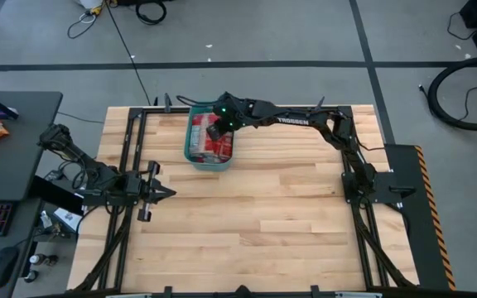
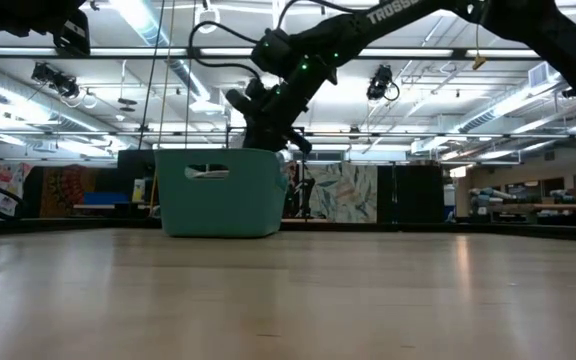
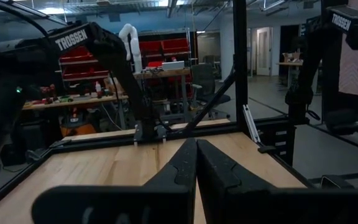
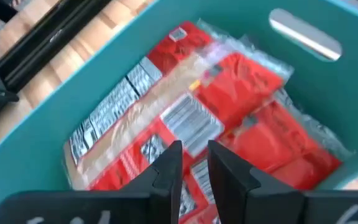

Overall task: Sort popcorn bags into baskets
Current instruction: Put the red popcorn bag into the green bin, then return to Home Position

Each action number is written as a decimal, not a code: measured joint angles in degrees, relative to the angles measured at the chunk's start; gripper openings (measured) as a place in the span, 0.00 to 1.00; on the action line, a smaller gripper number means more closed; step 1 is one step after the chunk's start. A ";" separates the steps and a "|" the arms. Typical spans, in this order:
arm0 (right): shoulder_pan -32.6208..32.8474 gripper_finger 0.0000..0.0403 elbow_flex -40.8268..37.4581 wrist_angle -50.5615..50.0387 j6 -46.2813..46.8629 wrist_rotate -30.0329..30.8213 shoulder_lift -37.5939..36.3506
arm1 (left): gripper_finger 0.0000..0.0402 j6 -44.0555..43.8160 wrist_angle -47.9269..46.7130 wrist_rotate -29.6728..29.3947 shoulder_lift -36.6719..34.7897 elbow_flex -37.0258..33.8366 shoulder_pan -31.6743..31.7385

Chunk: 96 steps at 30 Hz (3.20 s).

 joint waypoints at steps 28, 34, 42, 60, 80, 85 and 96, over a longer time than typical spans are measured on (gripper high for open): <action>11.74 0.20 -2.75 -6.27 -11.32 12.02 -9.79 | 0.03 -2.01 -3.93 -0.55 -4.53 0.00 -1.25; 16.25 0.20 -9.84 -6.76 -8.15 16.03 -12.68 | 0.03 -4.73 -11.80 -2.83 -12.28 -0.01 -1.86; 22.46 0.20 -26.67 4.12 -2.91 23.71 -23.16 | 0.03 -5.75 -17.57 -2.54 -18.67 -0.01 -1.86; 28.13 0.20 -73.67 43.57 7.06 26.29 -50.99 | 0.03 -2.73 -15.50 -5.17 -21.88 -3.85 -0.37; 31.04 0.20 -101.92 69.67 5.27 27.34 -75.19 | 0.03 -9.00 -14.72 -2.43 -21.84 -7.71 -0.37; 31.02 0.20 -104.68 67.20 4.79 28.53 -83.21 | 0.03 -9.03 -15.45 -3.37 -21.84 -7.74 -0.37; 30.66 0.20 -106.81 61.17 1.42 29.80 -91.26 | 0.03 -12.13 -16.30 1.29 -21.79 -7.76 -0.41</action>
